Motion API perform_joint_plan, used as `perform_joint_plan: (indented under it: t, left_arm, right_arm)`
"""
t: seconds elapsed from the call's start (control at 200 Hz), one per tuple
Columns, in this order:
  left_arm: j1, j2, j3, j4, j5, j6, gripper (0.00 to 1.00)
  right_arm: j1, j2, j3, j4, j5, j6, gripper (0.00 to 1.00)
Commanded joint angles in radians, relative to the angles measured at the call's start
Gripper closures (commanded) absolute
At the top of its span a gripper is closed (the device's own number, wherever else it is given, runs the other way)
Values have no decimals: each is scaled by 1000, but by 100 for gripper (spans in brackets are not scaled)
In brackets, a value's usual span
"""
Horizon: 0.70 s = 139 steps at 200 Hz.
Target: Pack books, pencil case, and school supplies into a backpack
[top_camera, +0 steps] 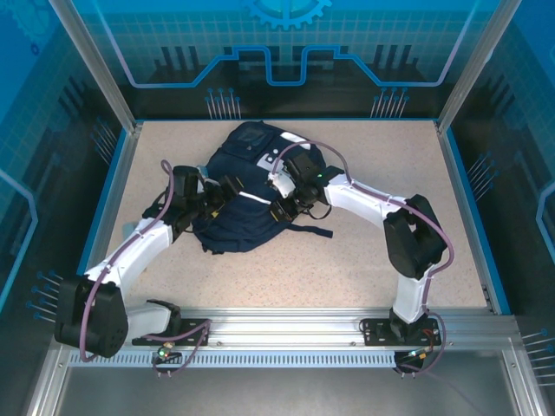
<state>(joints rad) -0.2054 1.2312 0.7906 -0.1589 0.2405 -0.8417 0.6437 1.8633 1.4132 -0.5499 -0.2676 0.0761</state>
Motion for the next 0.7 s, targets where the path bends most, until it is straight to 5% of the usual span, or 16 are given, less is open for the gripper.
perform_joint_plan:
  t: [0.0, 0.415, 0.69]
  left_arm:
    - [-17, -32, -26, -13, 14, -49, 10]
    - [-31, -35, -77, 17, -35, -171, 15]
    - [-48, 44, -65, 195, 56, -205, 32]
  right_arm:
    - [10, -60, -15, 19, 52, -8, 94]
    - [29, -92, -39, 15, 74, -11, 100]
    - [92, -113, -78, 47, 24, -21, 100]
